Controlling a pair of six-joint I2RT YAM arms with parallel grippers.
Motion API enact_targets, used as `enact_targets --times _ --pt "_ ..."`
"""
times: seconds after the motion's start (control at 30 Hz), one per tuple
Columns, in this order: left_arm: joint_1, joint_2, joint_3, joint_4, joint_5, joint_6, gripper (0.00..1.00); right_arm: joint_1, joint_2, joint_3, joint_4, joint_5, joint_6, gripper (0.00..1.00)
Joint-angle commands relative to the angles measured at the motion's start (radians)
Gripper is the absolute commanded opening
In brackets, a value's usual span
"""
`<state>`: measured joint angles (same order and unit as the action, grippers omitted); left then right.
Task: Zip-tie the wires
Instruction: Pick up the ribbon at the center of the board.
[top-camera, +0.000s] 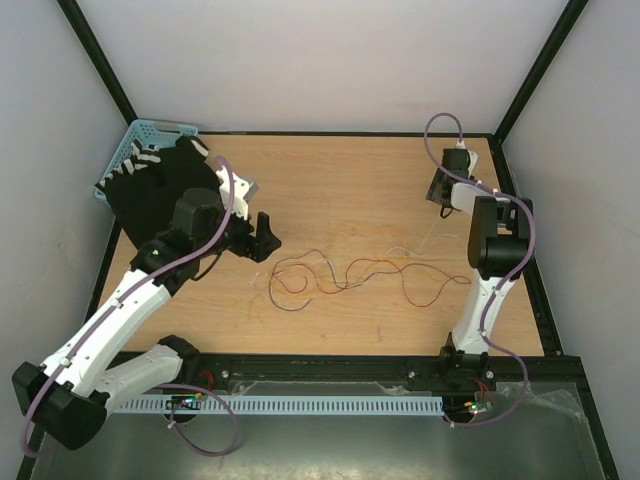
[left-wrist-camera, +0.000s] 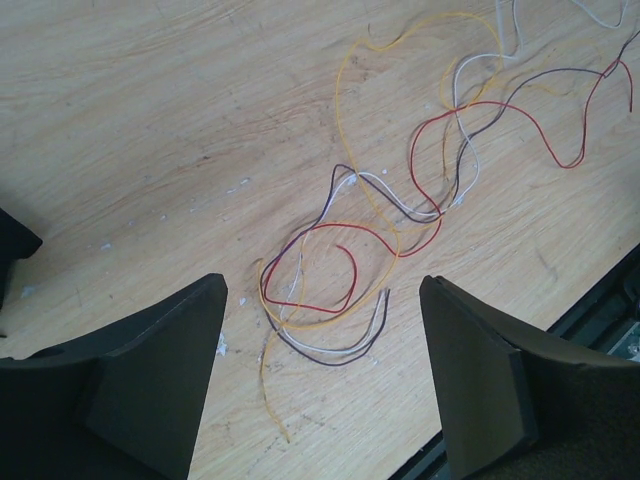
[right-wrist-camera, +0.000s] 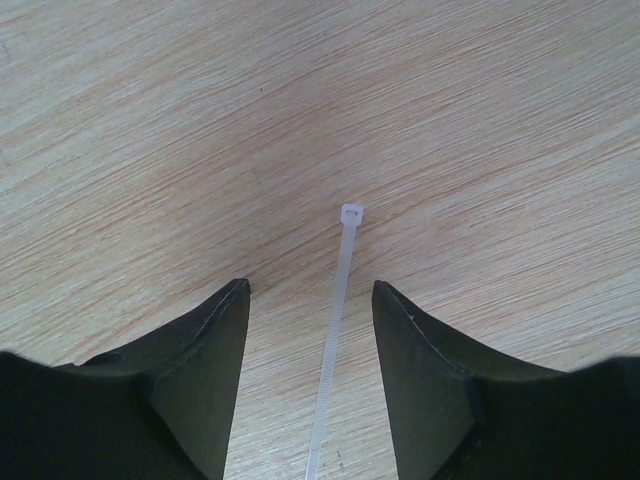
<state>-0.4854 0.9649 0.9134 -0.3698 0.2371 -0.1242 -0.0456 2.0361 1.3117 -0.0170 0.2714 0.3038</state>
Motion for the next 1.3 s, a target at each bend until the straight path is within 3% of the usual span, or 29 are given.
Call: enact_targets --times 0.0,0.2,0.27,0.57,0.83,1.0,1.27 --pt "0.006 -0.015 -0.011 0.042 -0.011 0.024 0.81 -0.028 0.016 0.008 0.025 -0.021 0.031 0.61" --pt "0.005 0.000 -0.012 0.039 -0.014 0.020 0.81 -0.045 0.013 -0.044 0.067 -0.047 0.034 0.51" --pt "0.007 0.008 -0.007 0.039 -0.013 0.013 0.81 -0.046 0.018 -0.032 0.056 -0.050 0.016 0.44" --pt "0.007 0.041 0.011 0.036 0.032 -0.016 0.81 -0.045 0.053 0.022 -0.009 -0.037 -0.037 0.29" --pt "0.008 0.024 0.013 0.036 0.038 -0.024 0.81 -0.046 0.036 0.023 0.050 -0.162 -0.041 0.08" --pt "0.008 -0.014 0.010 0.046 0.035 -0.046 0.81 -0.044 0.005 0.080 0.078 -0.226 -0.062 0.01" --pt "0.024 -0.093 -0.019 0.106 0.040 -0.093 0.81 0.001 -0.123 0.088 0.264 -0.266 -0.066 0.00"
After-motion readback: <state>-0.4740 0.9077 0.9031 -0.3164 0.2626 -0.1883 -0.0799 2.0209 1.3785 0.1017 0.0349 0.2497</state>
